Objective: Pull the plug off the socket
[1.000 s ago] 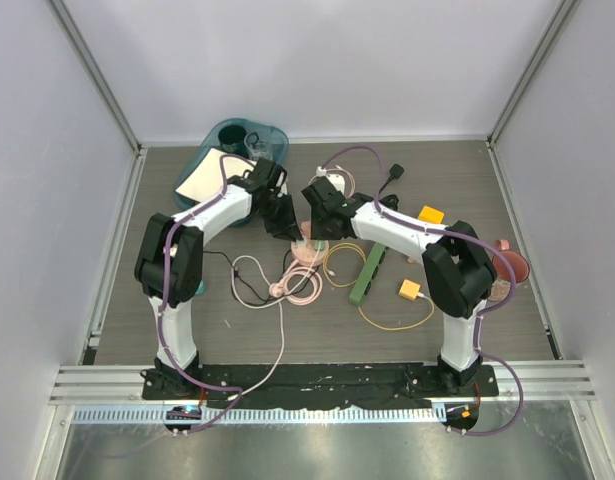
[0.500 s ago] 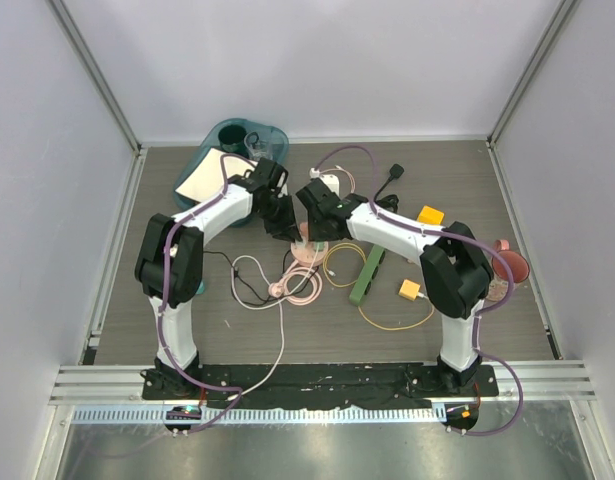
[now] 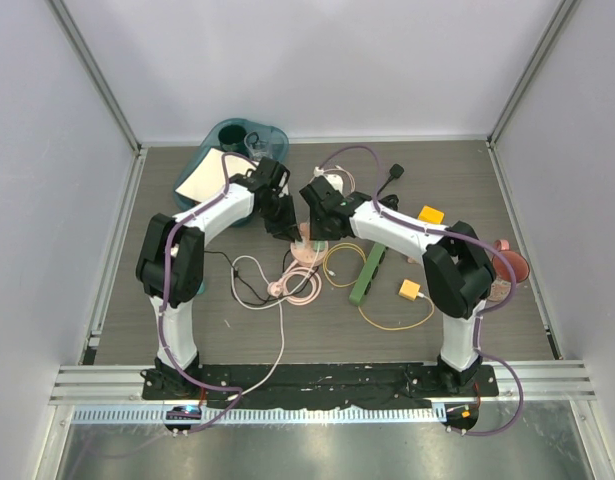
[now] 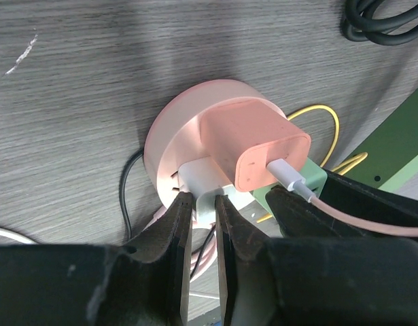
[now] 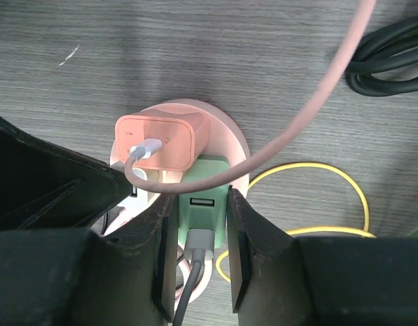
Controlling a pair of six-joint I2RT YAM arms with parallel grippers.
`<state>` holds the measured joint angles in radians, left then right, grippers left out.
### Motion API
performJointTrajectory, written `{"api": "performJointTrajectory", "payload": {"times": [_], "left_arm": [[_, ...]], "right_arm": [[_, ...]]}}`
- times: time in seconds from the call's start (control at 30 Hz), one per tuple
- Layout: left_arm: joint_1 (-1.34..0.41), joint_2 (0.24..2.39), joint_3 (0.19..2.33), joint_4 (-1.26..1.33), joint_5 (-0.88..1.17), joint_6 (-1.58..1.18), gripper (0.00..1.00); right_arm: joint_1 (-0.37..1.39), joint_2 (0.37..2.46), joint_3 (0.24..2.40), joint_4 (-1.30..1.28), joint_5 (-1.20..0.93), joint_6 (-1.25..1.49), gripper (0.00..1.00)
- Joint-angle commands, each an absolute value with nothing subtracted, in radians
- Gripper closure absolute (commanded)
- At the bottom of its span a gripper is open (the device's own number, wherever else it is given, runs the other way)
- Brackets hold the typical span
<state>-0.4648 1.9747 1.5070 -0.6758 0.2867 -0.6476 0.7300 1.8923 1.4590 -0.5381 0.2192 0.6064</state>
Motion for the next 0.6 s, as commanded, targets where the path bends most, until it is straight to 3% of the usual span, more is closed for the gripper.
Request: {"api": "performJointTrajectory", "payload": {"times": [0.0,0.4,0.57], "left_arm": [[-0.491,2.091,1.450,-0.721,0.124,-0.615,0.80],[-0.500,2.100,1.456,-0.726,0.118,-0.614,0.80],[-0.505,2.100,1.456,-0.726,0.115,-0.615,0.80]], "right_arm": [[0.804,1.832,1.637,-0.455,0.215,0.588,0.99],[0.712,1.753,1.440,-0.250,-0.031,0.701,0.99],[0.791,1.825,1.594,-0.397,0.136,0.606,0.99]]}}
